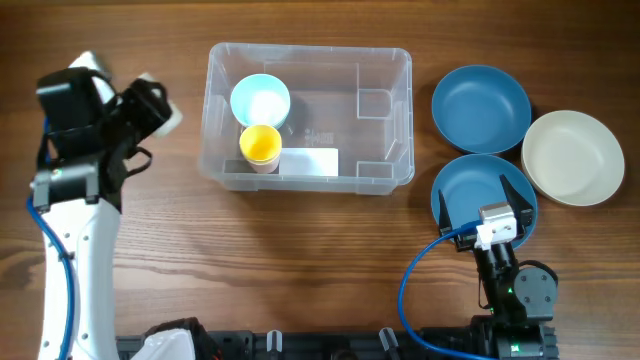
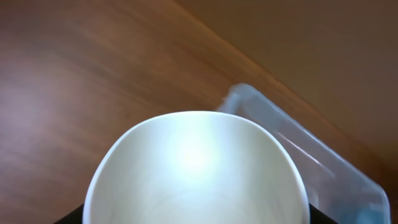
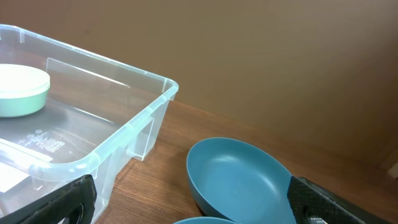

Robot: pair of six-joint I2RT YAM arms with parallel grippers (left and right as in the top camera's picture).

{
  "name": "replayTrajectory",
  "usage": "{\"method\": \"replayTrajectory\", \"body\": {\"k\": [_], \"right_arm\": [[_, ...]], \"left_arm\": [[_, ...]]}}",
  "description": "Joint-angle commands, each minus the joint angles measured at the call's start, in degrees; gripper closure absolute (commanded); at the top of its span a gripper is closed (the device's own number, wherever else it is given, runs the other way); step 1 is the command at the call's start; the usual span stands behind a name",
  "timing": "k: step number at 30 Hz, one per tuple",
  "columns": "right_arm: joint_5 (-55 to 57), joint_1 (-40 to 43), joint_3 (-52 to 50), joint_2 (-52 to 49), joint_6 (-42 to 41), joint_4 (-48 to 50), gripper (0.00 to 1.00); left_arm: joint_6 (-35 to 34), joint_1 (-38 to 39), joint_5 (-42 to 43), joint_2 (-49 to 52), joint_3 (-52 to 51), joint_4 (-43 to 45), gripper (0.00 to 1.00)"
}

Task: Pack container
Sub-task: 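Carry the white cup over the bin toward the yellow cup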

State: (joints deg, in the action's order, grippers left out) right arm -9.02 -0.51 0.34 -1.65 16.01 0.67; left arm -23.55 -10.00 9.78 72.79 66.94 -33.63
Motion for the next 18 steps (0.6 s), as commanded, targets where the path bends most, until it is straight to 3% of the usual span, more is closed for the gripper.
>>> {"method": "replayTrajectory", "body": {"k": [1, 5, 9, 18], "right_arm": [[-0.9, -0.3, 0.0, -0.1, 0.5, 0.1, 0.00], [-1.0, -0.3, 0.0, -0.1, 0.5, 0.1, 0.00], [-1.0, -0.3, 0.0, -0.1, 0.5, 0.1, 0.00], [-1.0, -0.3, 0.0, -0.1, 0.5, 0.1, 0.00]], "left_arm": [[3.9, 5.1, 1.3, -2.0, 1.3, 1.7, 0.51], [4.2, 9.3, 1.3, -2.0, 1.3, 3.0, 0.52], [8.8, 13.8, 0.8, -2.0, 1.3, 3.8, 0.59], [11.5, 21.4, -2.4, -1.8, 1.3, 5.8, 0.60]]}}
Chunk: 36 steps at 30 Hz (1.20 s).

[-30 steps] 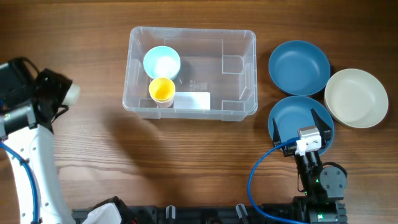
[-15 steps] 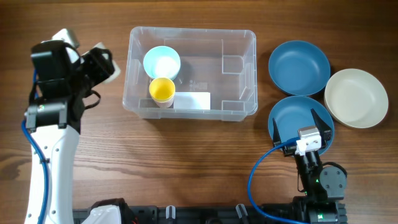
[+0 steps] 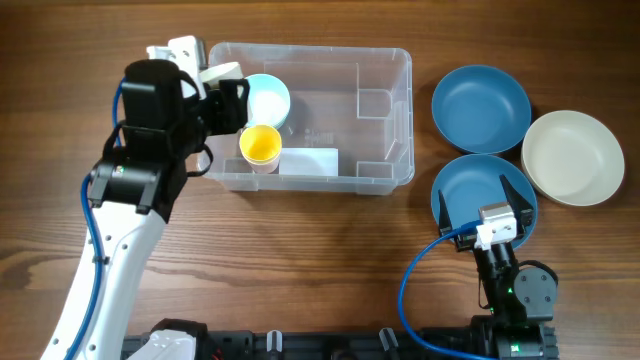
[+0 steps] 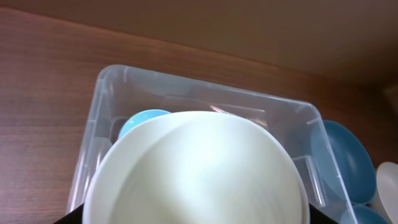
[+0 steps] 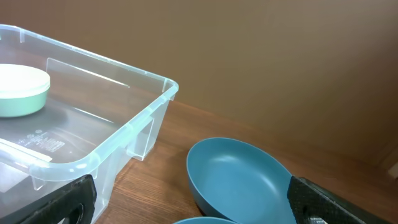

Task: Pack container
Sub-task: 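Carry the white cup over the bin toward the yellow cup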

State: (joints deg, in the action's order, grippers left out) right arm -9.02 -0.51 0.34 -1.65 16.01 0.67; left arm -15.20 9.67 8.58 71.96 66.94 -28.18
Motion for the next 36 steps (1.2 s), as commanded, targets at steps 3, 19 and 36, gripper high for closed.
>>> {"method": "replayTrajectory", "body": {"k": [3, 19, 36], "right_arm": [[-1.0, -0.3, 0.0, -0.1, 0.5, 0.1, 0.00], [-1.0, -0.3, 0.0, -0.1, 0.5, 0.1, 0.00], [-1.0, -0.3, 0.0, -0.1, 0.5, 0.1, 0.00]], "left_arm": [[5.0, 3.3, -3.5, -0.3, 1.3, 0.4, 0.61], [5.8, 5.7, -11.9, 5.1, 0.1, 7.2, 0.69], [0.8, 10.6, -23.2, 4.5, -11.5, 21.0, 0.70]]}}
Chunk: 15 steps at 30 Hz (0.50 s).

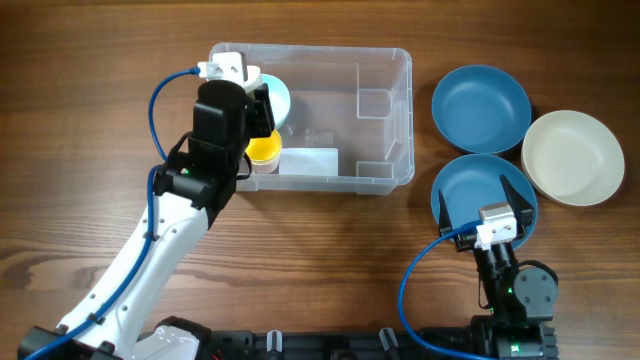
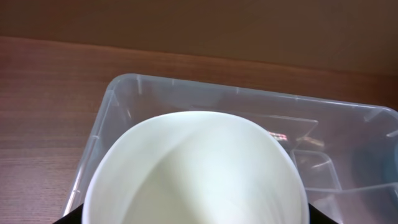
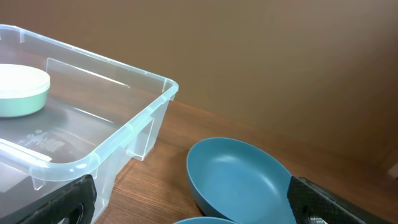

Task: Pack container
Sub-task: 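Carry the white cup over the bin toward the yellow cup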

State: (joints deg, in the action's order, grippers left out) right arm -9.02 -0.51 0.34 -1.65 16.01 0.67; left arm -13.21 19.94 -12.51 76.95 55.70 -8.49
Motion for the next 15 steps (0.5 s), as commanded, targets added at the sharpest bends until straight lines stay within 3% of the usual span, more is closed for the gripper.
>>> {"method": "replayTrajectory", "body": {"k": [1, 15], "right_arm": [[-1.0, -0.3, 0.0, -0.1, 0.5, 0.1, 0.00], [-1.0, -0.3, 0.0, -0.1, 0.5, 0.1, 0.00]], "left_arm": [[-1.4, 0.3, -2.1, -1.0, -0.2, 1.3, 0.70], [-2.3, 0.3, -2.5, -2.3, -0.3, 1.7, 0.70]]}}
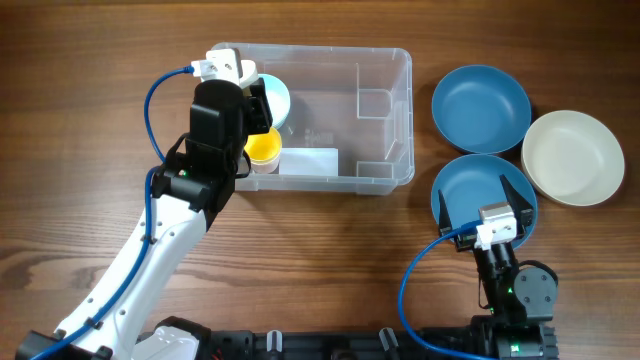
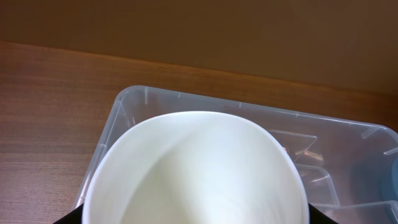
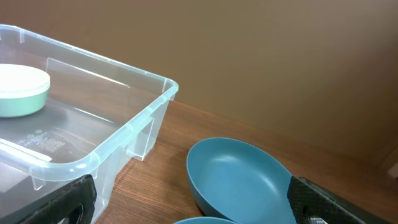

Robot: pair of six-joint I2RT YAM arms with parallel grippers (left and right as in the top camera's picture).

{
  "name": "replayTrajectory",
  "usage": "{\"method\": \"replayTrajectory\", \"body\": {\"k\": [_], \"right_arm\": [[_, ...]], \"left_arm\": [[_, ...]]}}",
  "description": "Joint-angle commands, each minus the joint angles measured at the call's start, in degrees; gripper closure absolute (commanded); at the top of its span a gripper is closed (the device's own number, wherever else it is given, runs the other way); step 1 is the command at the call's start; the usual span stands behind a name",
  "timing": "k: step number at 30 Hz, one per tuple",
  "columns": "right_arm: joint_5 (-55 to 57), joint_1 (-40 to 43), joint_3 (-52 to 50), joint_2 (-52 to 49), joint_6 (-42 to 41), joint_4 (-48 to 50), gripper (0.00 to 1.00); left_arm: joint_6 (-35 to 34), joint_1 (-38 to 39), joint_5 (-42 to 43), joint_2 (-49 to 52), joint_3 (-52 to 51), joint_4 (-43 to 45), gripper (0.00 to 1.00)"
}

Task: Pack container
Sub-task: 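Carry the white cup over the bin toward the yellow cup, then lower the white cup onto the yellow cup and open the left gripper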

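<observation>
A clear plastic container (image 1: 340, 49) stands at the back middle of the table. It holds a light blue cup (image 1: 272, 98) and a yellow cup (image 1: 262, 147) at its left end. My left gripper (image 1: 252, 106) hangs over that left end, shut on a white cup (image 2: 196, 174) that fills the lower half of the left wrist view; behind it the container's rim (image 2: 249, 112) shows. The overhead view hides the white cup under the arm. My right gripper (image 1: 483, 200) stands wide open over the nearer blue bowl (image 1: 462, 182).
A second blue bowl (image 1: 481, 108) and a cream bowl (image 1: 573, 157) lie right of the container. A white label (image 1: 310, 160) lies on the container's floor. The right wrist view shows the far blue bowl (image 3: 239, 177) and the container's corner (image 3: 165, 87).
My left gripper, still shut on the white cup, has shifted slightly toward the container's far left corner. The right arm has not moved.
My left gripper held the white cup over bare table left of the container. Then it was at the container's left wall, then above the left end over the two cups, where it still is. The right gripper stayed open over the near blue bowl.
</observation>
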State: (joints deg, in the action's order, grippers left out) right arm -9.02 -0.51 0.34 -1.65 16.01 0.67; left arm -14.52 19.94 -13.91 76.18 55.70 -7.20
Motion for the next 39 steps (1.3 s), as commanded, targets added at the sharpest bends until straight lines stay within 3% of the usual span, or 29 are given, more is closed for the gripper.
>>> {"method": "replayTrajectory", "body": {"k": [1, 5, 14, 39], "right_arm": [[-1.0, -0.3, 0.0, -0.1, 0.5, 0.1, 0.00], [-1.0, -0.3, 0.0, -0.1, 0.5, 0.1, 0.00], [-1.0, -0.3, 0.0, -0.1, 0.5, 0.1, 0.00], [-1.0, -0.3, 0.0, -0.1, 0.5, 0.1, 0.00]], "left_arm": [[-0.9, 0.3, -1.1, -2.1, -0.3, 0.7, 0.70], [-0.9, 0.3, -1.1, -3.8, -2.3, 3.9, 0.70], [-0.9, 0.3, -1.2, -6.3, -17.2, 24.4, 0.69], [2.4, 0.6, 2.1, 0.5, -21.7, 31.0, 0.63]]}}
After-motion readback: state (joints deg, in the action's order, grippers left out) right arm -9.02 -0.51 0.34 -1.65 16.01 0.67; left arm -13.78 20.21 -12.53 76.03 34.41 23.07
